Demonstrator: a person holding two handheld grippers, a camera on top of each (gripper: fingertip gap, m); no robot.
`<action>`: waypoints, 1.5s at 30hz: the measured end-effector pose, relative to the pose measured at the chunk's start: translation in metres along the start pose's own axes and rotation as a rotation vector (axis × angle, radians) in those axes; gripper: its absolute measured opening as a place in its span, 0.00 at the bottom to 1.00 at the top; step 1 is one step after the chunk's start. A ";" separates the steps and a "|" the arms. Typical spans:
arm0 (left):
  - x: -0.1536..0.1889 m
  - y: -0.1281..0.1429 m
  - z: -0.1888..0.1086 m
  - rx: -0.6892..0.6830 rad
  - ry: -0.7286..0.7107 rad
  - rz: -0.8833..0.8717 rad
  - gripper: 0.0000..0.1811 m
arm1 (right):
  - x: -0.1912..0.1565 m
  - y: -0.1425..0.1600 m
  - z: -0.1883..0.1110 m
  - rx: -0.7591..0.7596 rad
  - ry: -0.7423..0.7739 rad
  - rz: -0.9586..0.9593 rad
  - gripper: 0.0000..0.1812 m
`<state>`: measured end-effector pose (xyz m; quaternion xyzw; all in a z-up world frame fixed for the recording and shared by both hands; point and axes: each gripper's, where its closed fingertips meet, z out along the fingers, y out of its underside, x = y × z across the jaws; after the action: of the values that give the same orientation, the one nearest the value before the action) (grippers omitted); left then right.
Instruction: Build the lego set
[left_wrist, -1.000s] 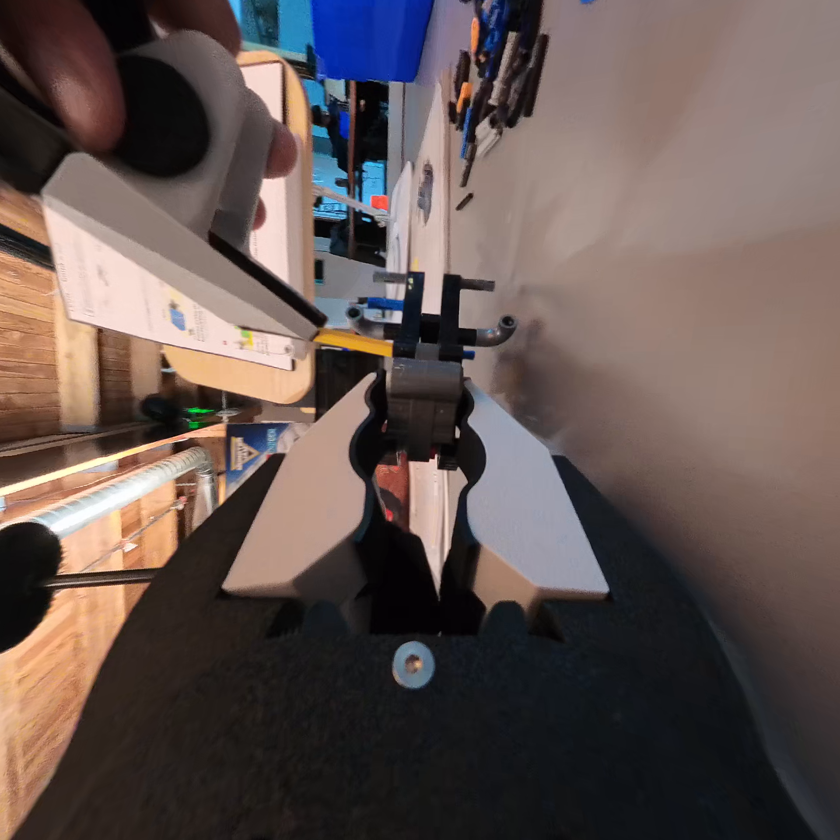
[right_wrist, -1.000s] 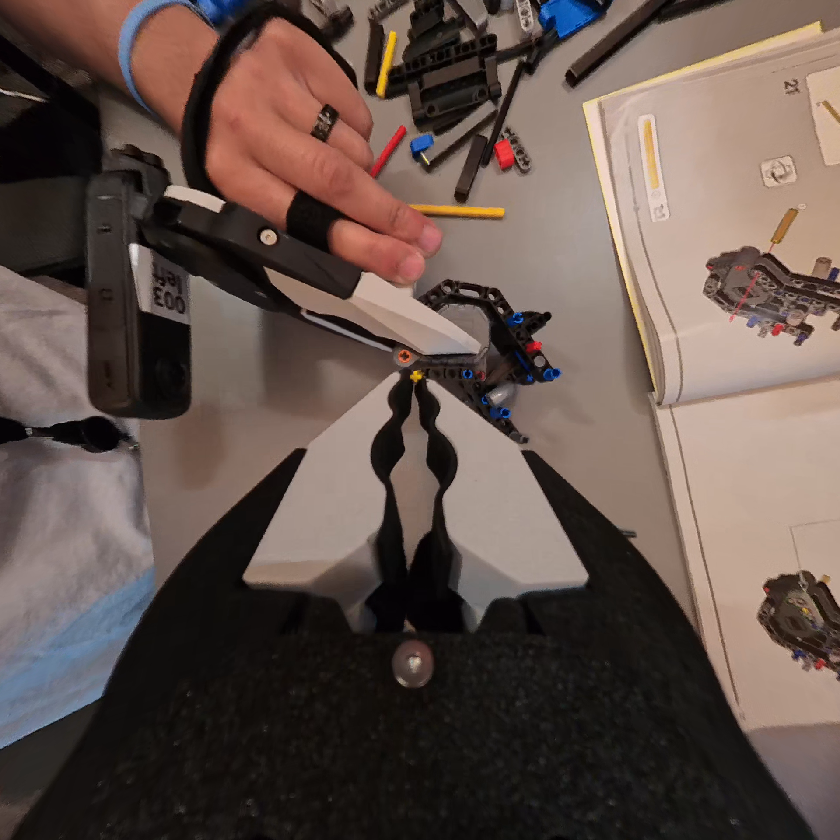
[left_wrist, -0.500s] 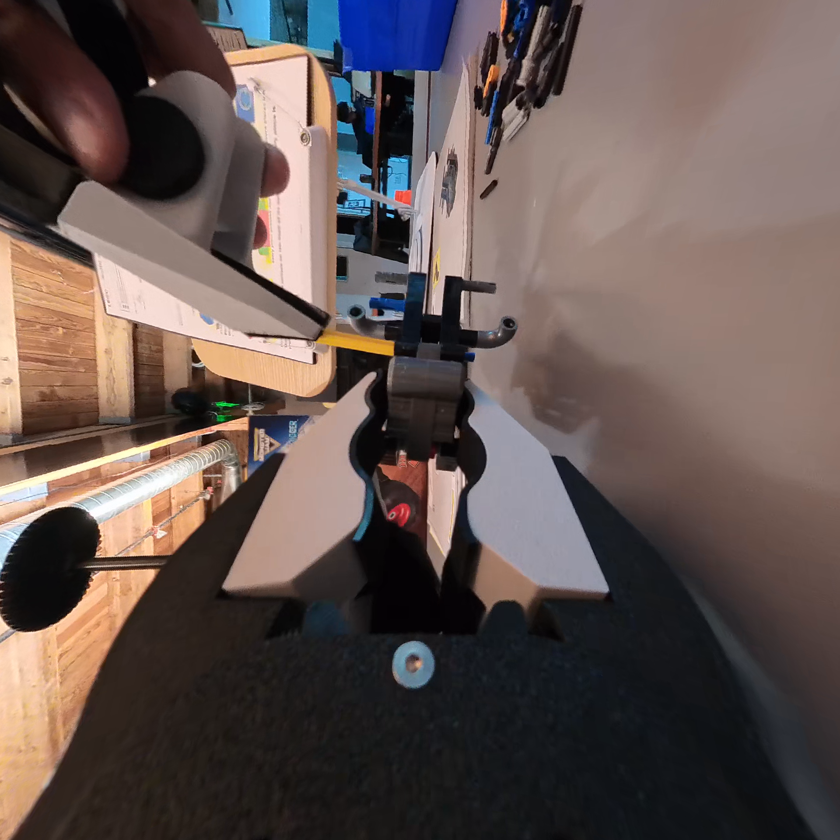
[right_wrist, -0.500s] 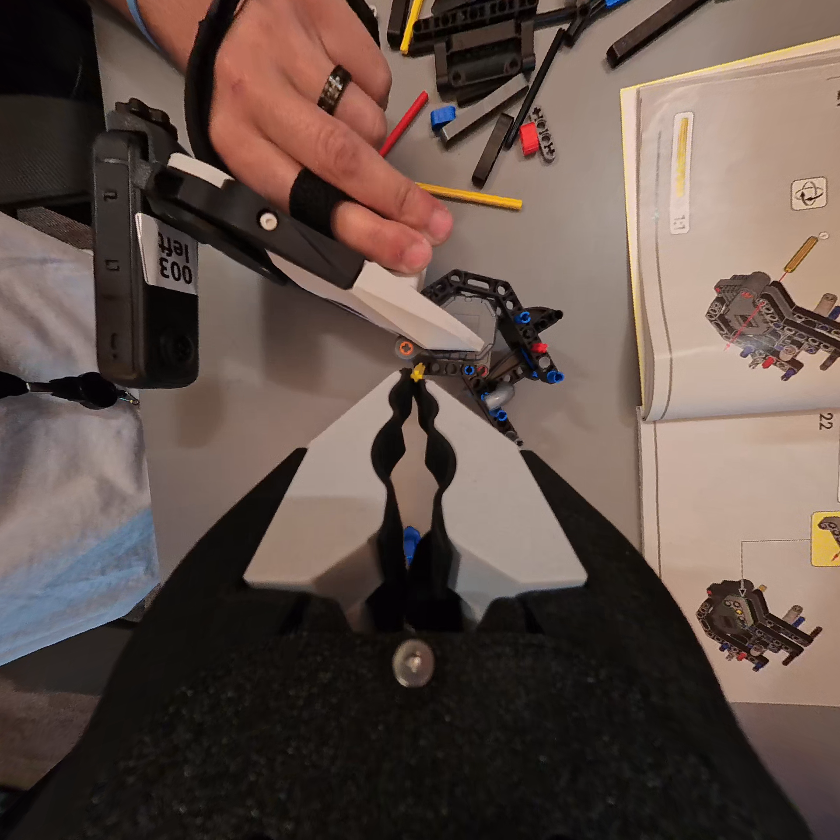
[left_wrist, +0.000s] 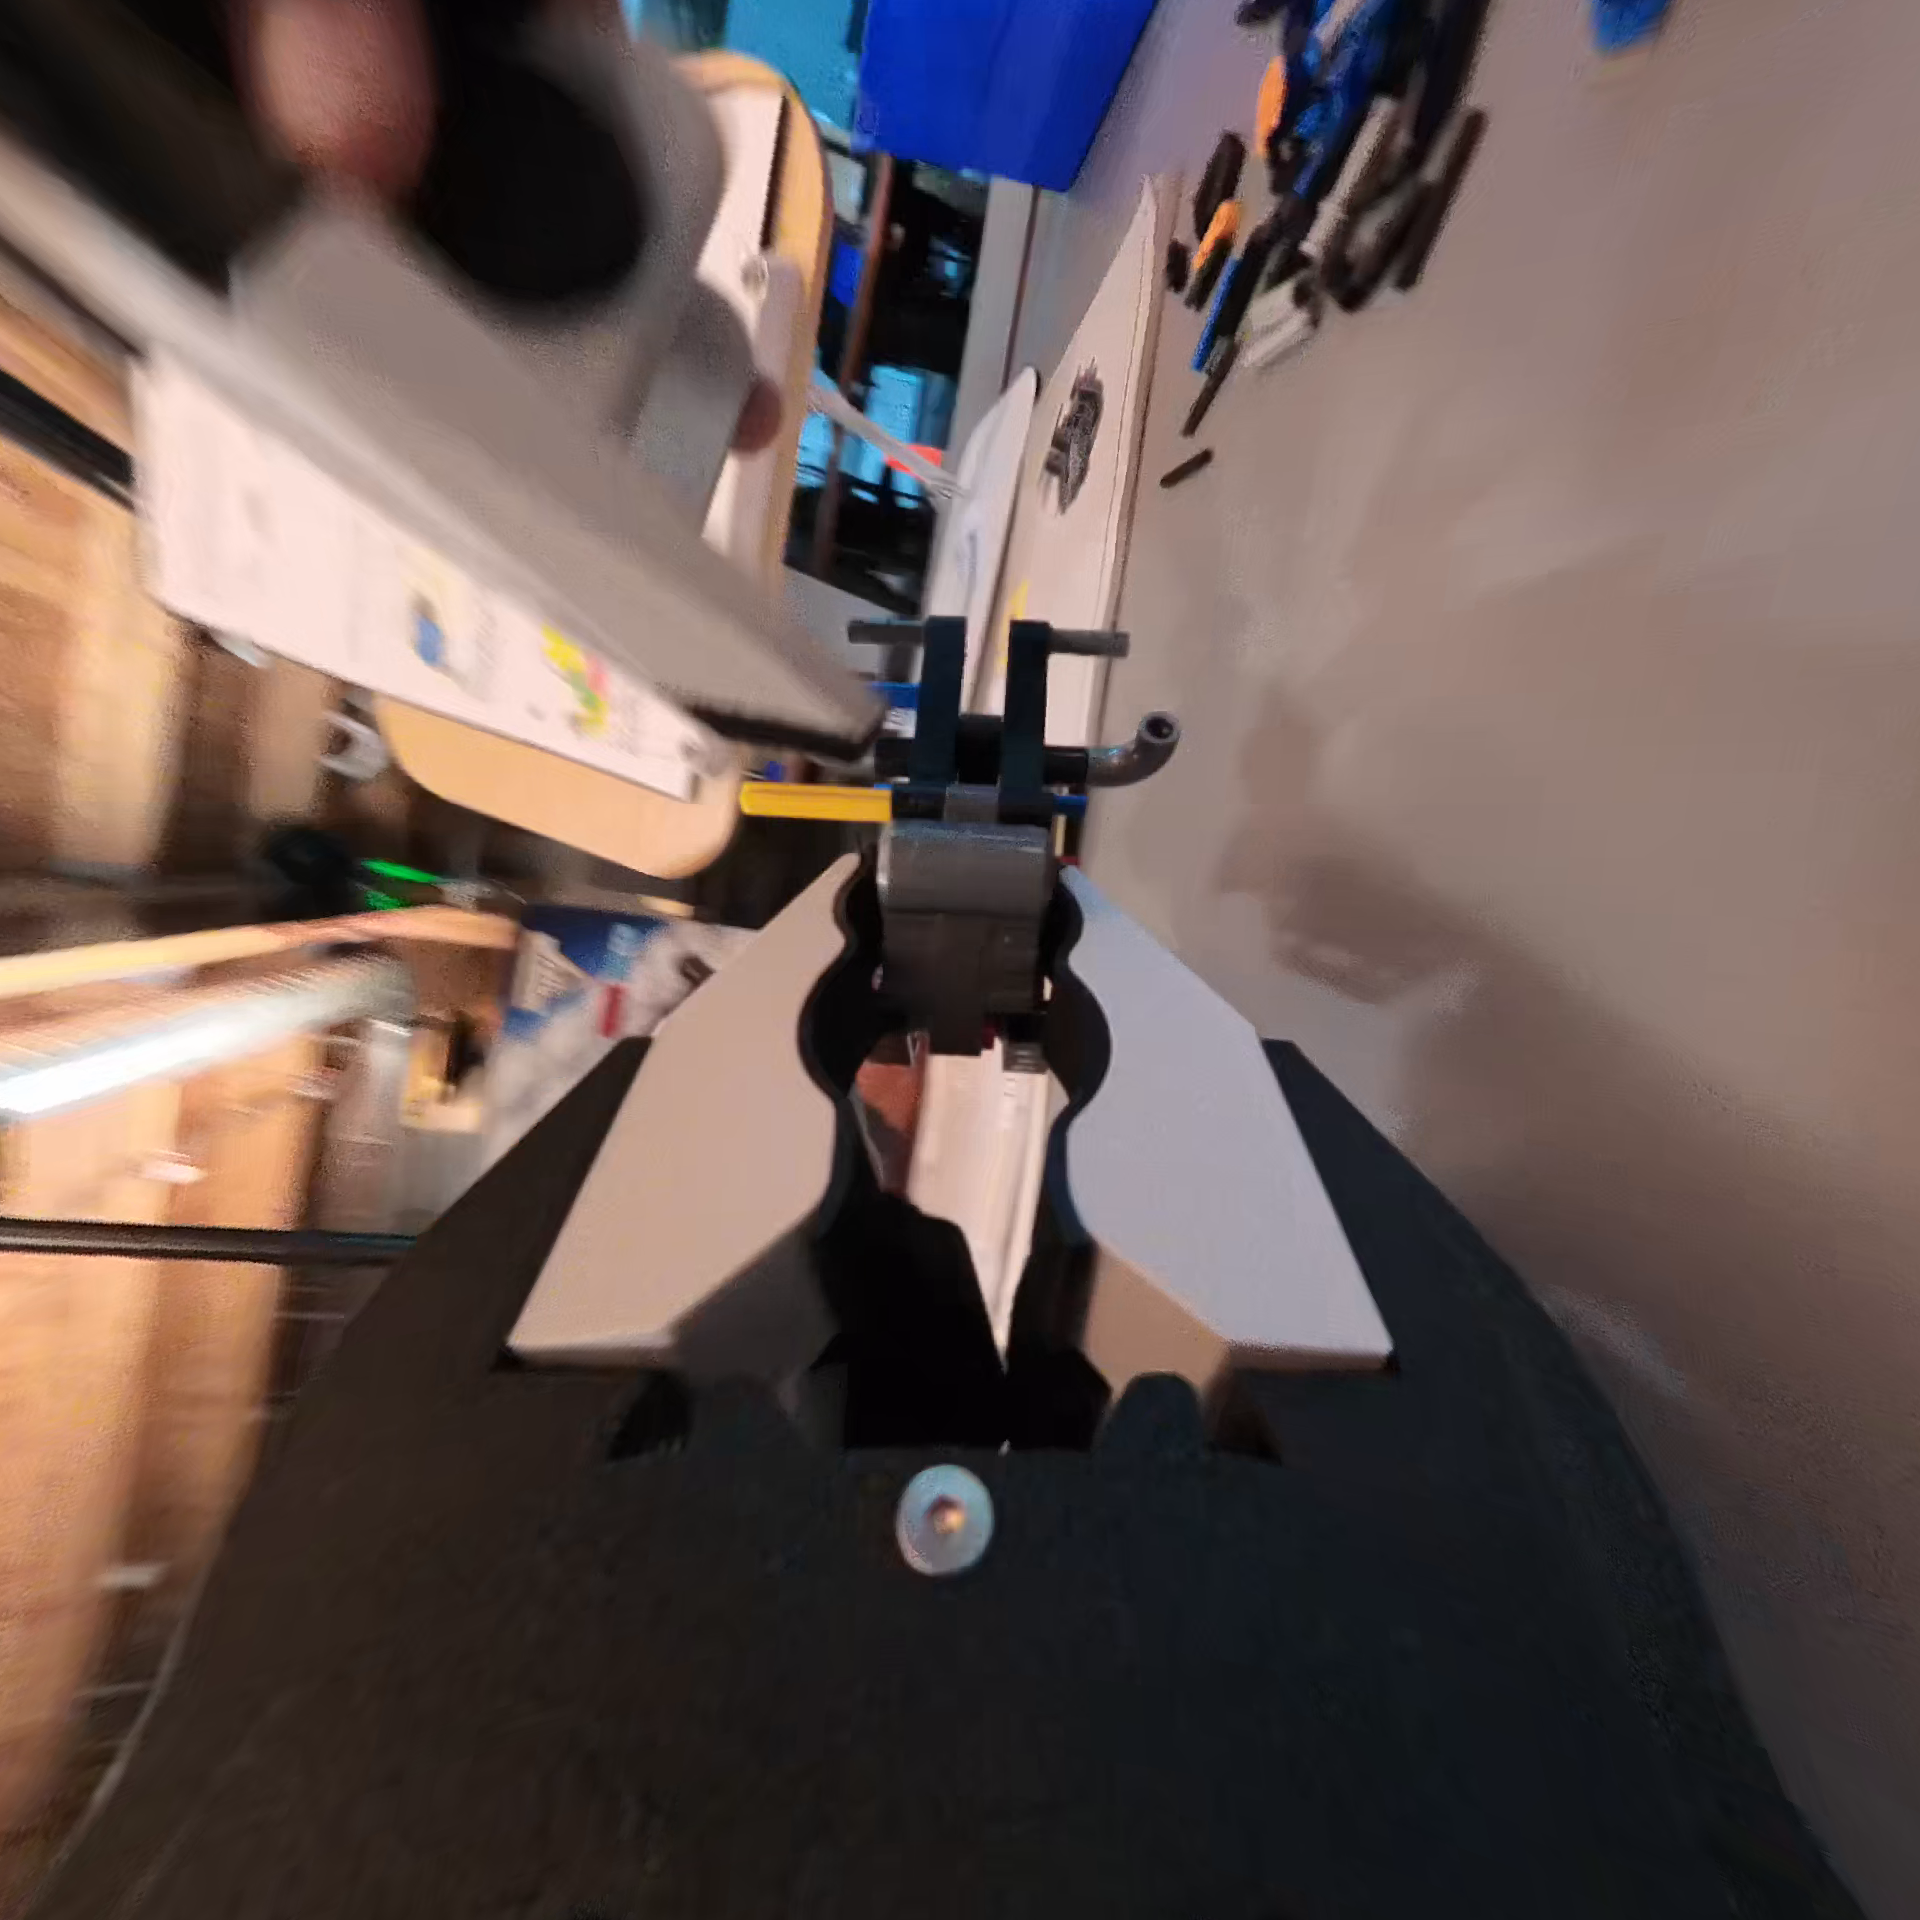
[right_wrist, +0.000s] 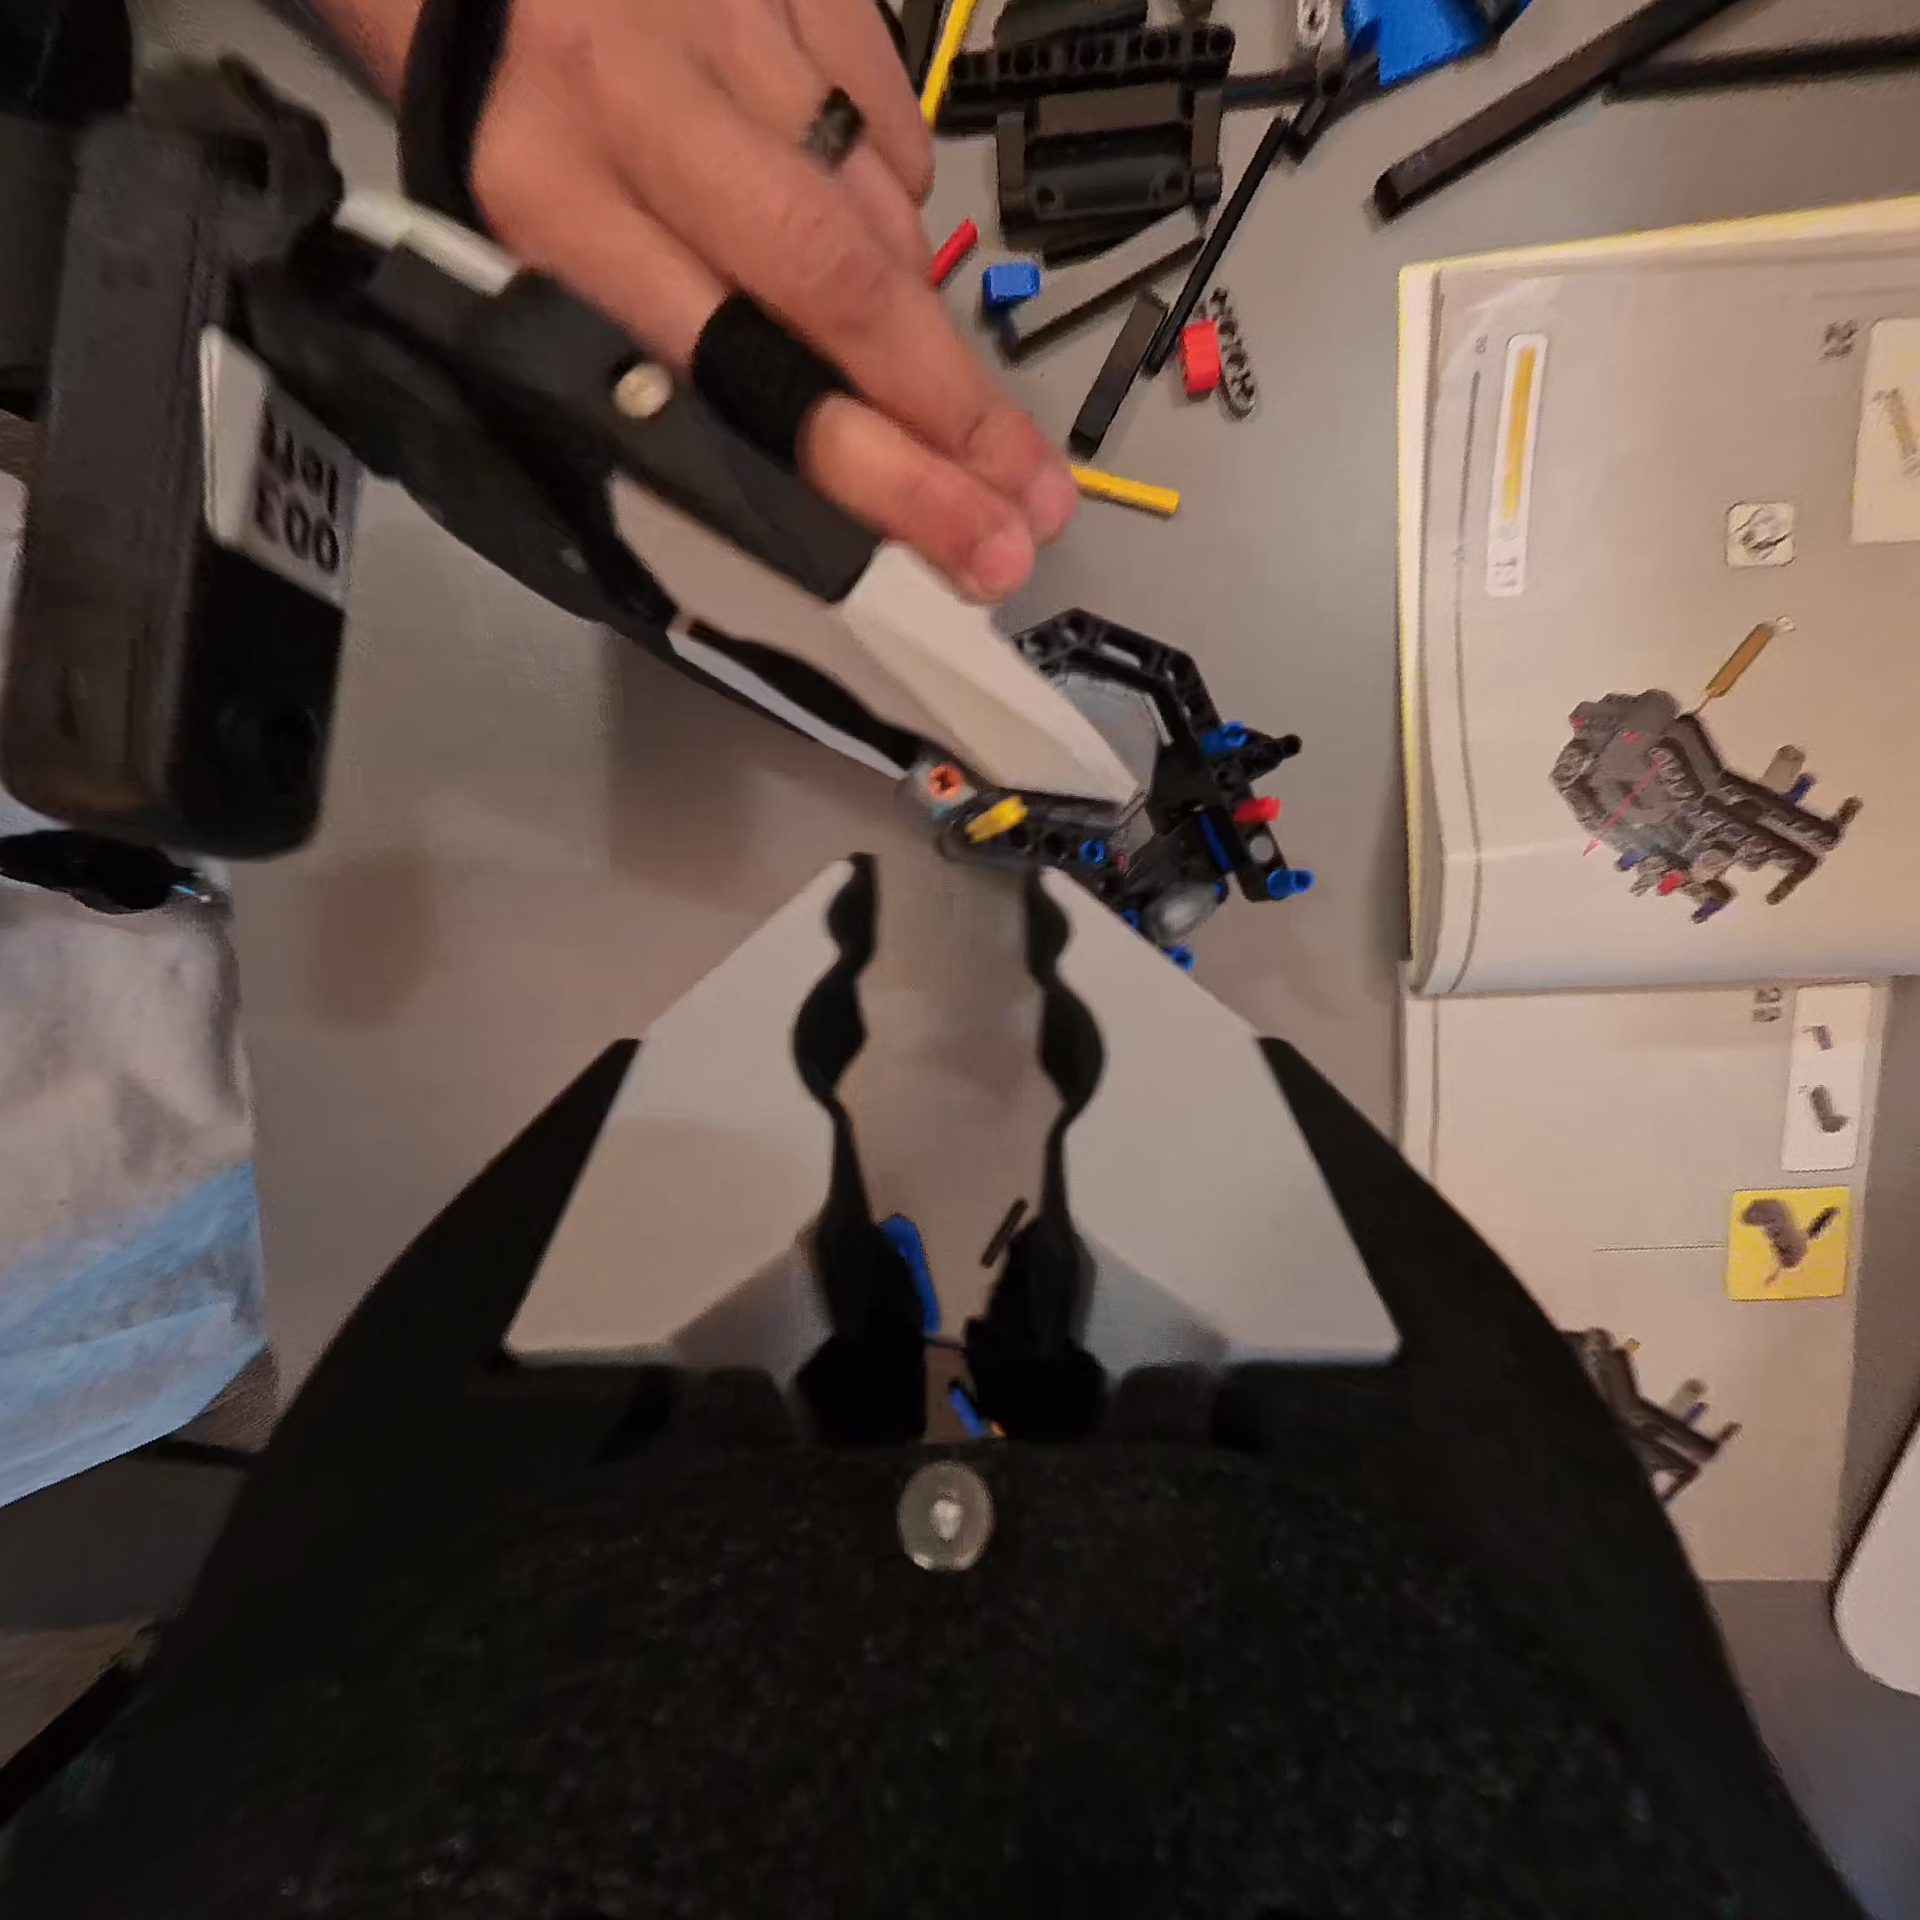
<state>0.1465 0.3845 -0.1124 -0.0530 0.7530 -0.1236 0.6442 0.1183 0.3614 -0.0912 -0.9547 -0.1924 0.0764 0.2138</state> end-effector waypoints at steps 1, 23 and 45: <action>-0.002 0.004 0.001 -0.001 0.044 -0.092 0.14 | 0.001 0.000 -0.002 0.029 0.035 -0.030 0.18; 0.005 -0.011 -0.010 0.185 0.374 -0.514 0.14 | 0.012 -0.018 0.010 0.012 0.477 -0.647 0.27; 0.004 -0.023 -0.021 0.305 0.482 -0.593 0.14 | 0.004 -0.009 0.008 0.078 0.426 -0.664 0.22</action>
<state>0.1237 0.3635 -0.1073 -0.1412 0.8075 -0.4231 0.3861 0.1172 0.3733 -0.0947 -0.8262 -0.4389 -0.1896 0.2980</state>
